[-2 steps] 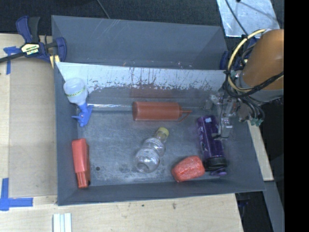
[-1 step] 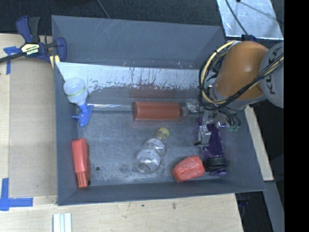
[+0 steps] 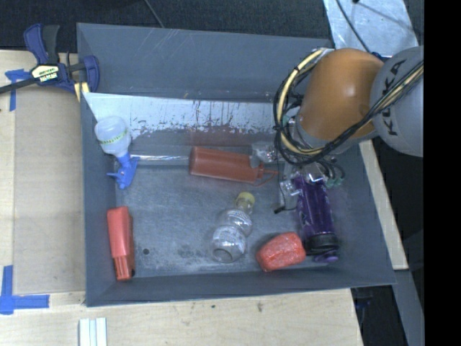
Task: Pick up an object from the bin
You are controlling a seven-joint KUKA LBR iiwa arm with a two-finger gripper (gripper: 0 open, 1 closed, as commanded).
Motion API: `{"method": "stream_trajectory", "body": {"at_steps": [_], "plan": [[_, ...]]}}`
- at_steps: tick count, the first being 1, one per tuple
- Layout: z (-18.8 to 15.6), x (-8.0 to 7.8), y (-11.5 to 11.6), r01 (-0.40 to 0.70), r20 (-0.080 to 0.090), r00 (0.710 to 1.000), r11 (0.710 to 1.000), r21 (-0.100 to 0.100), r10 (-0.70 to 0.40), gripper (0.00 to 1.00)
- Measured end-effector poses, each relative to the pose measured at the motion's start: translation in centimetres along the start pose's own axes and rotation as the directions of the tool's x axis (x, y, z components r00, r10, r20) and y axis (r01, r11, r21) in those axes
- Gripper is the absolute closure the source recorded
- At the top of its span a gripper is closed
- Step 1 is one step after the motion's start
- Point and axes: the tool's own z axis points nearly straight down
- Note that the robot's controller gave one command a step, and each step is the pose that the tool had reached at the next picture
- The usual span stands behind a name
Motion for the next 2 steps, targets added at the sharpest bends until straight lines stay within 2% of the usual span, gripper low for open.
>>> {"method": "stream_trajectory", "body": {"at_steps": [1,2], "plan": [[2.0,1.9,2.5,0.174,-0.003,0.985,0.985,-0.001,-0.174,0.00],[7.8,1.1,3.2,0.221,-0.002,0.975,0.975,-0.001,-0.221,0.00]]}}
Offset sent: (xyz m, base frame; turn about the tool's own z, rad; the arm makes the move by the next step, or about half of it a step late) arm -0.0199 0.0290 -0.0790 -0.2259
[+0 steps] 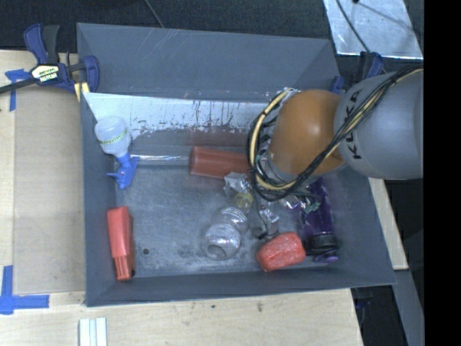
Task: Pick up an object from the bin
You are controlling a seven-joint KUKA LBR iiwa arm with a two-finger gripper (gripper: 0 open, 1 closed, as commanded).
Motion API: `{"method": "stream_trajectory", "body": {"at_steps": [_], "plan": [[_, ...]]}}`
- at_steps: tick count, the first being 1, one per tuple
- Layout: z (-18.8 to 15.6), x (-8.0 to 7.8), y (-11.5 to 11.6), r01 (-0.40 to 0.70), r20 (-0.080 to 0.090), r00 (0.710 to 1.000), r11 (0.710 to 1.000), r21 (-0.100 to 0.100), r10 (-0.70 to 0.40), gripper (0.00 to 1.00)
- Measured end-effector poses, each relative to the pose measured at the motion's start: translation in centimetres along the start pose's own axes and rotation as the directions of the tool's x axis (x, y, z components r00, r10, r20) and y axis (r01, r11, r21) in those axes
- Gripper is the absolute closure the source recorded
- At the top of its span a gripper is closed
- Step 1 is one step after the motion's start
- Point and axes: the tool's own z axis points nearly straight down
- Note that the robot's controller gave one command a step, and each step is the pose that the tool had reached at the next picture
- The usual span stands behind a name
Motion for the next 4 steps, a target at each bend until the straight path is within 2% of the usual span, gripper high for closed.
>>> {"method": "stream_trajectory", "body": {"at_steps": [1,3,4], "plan": [[0.0,0.9,4.2,0.193,0.000,0.981,0.981,-0.001,-0.193,1.00],[-0.3,1.0,4.3,0.193,-0.002,0.981,0.981,-0.003,-0.193,1.00],[-1.9,1.0,4.3,0.193,-0.005,0.981,0.981,-0.004,-0.193,1.00]]}}
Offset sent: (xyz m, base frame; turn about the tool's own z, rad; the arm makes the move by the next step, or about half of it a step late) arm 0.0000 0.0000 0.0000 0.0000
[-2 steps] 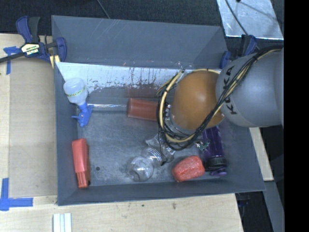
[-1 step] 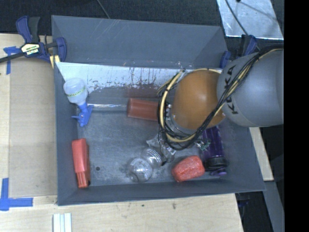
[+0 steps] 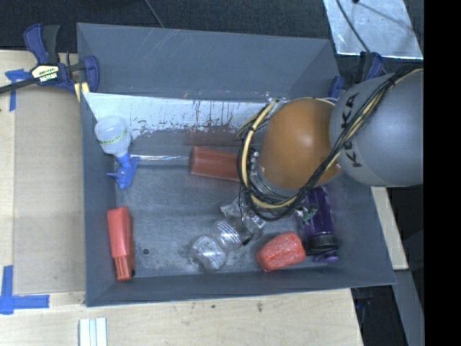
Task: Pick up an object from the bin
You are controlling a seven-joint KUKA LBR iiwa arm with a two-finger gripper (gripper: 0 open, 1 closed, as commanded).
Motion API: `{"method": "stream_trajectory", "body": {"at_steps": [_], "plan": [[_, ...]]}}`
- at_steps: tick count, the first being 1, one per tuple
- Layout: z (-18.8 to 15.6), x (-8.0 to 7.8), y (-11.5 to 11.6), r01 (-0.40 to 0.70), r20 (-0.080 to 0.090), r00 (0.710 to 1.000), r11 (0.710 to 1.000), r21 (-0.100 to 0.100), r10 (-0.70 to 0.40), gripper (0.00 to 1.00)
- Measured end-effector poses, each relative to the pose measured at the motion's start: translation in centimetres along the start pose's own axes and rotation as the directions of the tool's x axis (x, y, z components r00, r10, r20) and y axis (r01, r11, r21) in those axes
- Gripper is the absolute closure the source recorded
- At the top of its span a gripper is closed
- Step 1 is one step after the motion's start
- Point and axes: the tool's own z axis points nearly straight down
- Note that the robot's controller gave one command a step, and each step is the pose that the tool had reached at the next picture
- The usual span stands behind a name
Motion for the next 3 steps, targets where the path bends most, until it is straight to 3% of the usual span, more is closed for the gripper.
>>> {"method": "stream_trajectory", "body": {"at_steps": [3], "plan": [[-3.6,-0.2,-0.1,-0.001,0.006,1.000,1.000,0.004,0.001,1.00]]}}
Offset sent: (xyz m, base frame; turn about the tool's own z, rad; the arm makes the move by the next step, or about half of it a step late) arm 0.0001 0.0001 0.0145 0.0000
